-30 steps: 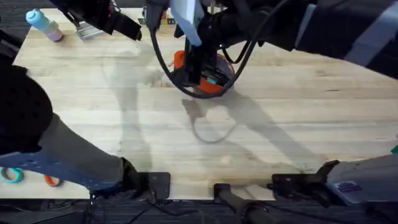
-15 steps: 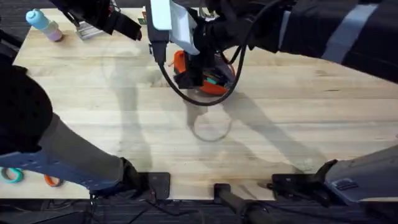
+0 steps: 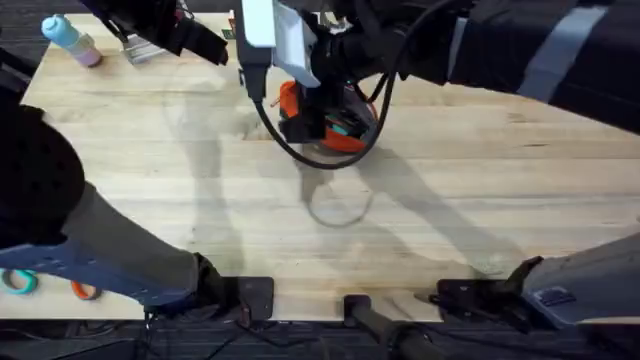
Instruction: Unzip the bag, pick up the pens from the table one at a time and place them inside, then zip the bag closed.
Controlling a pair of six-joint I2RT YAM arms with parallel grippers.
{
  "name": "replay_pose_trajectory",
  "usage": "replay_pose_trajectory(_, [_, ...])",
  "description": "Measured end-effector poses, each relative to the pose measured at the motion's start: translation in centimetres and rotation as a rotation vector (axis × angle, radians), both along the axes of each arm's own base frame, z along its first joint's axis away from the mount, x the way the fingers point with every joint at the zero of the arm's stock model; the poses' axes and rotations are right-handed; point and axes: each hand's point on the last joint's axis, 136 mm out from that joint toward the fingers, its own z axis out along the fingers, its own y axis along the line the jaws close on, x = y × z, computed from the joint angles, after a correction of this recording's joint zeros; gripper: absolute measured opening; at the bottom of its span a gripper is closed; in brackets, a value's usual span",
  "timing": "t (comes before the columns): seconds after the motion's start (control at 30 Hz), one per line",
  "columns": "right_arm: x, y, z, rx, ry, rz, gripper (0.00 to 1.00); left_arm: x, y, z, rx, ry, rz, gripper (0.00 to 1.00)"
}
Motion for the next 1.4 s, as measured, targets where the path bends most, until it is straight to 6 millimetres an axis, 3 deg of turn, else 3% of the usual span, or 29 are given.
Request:
replay_pose_trajectory(0.33, [1.3,-1.1,-0.2,-0.030,0.017,-0.133,0.991,0.0,0.0,0.0,0.000,0.000,0.000,0.993])
replay_pose_trajectory(0.77, [0.9,-1.9,2.9,-0.116,0.018,-0.097,0.989,0.0,0.0,0.0,0.000,0.000,0.000,0.994])
replay_pose_trajectory(1.17, [2.9,-0.2,0.2,-0.242,0.072,-0.029,0.989,0.0,0.0,0.0,0.000,0.000,0.000,0.993])
replay_pose_trajectory(1.4, [3.6,0.4,0.4,-0.231,0.025,-0.002,0.990,0.0,0.0,0.0,0.000,0.000,0.000,0.993])
